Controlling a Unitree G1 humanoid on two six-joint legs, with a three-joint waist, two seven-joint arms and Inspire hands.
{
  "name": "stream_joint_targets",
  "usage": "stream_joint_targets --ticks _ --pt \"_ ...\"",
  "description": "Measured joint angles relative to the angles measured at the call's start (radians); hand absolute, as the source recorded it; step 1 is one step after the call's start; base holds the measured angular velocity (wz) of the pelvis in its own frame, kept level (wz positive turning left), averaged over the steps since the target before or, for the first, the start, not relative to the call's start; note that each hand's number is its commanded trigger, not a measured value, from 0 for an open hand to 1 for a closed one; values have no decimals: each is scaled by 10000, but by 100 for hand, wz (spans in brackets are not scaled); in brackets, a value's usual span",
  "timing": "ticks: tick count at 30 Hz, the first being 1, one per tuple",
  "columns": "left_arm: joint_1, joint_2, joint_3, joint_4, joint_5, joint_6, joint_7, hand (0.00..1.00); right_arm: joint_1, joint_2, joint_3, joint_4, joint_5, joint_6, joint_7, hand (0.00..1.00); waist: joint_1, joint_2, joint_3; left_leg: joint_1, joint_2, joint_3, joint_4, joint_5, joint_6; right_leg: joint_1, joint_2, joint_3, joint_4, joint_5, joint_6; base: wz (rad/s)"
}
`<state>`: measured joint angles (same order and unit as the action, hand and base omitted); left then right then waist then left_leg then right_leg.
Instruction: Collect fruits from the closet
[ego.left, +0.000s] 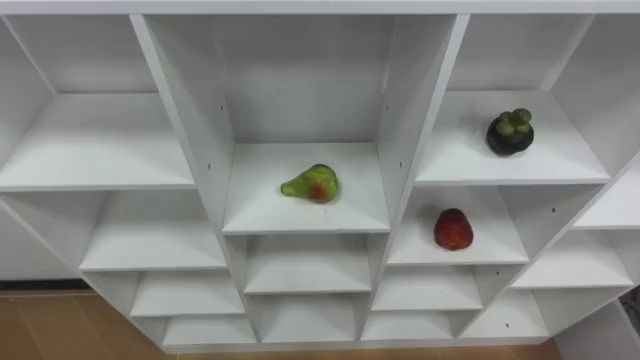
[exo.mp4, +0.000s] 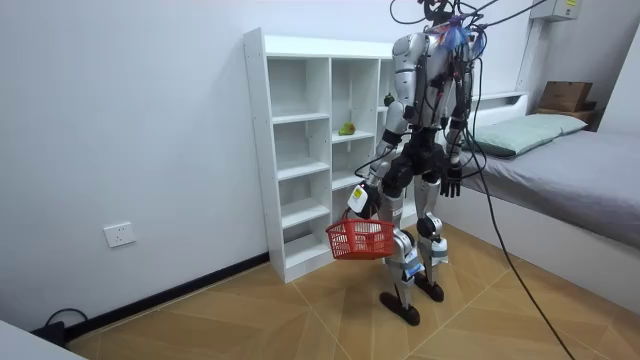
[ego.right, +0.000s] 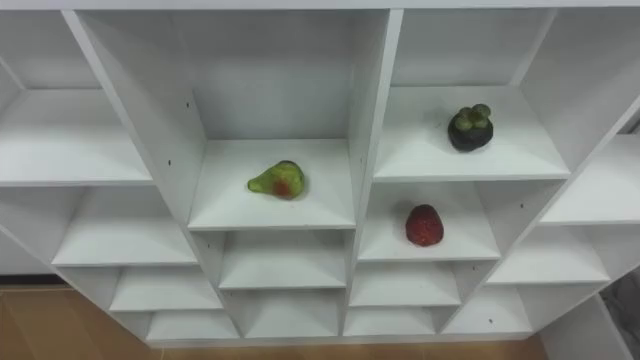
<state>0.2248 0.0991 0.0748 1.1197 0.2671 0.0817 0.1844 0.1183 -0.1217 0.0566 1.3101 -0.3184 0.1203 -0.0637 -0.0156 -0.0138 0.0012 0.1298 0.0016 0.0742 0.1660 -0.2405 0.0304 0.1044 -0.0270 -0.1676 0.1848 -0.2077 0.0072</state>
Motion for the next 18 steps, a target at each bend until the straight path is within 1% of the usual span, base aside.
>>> stream_joint_targets --ticks 7,12,18 --pt "-16 6 0 -9 -2 -8 1 100 -1 0 1 -27 0 -19 -94 0 12 3 1 -10 0 -17 1 0 0 0 3 10 -1 0 0 0" --pt "-32 15 2 -12 -2 -15 11 100 1 -1 -6 -29 -10 -186 -297 0 -4 -1 2 -48 -4 -24 -10 0 0 12 5 7 3 0 0 0" --pt "-44 16 1 -15 -3 -17 14 100 2 -1 -3 -30 -3 -241 -382 0 17 2 0 -61 -1 -28 -13 0 0 -12 5 7 3 0 0 0"
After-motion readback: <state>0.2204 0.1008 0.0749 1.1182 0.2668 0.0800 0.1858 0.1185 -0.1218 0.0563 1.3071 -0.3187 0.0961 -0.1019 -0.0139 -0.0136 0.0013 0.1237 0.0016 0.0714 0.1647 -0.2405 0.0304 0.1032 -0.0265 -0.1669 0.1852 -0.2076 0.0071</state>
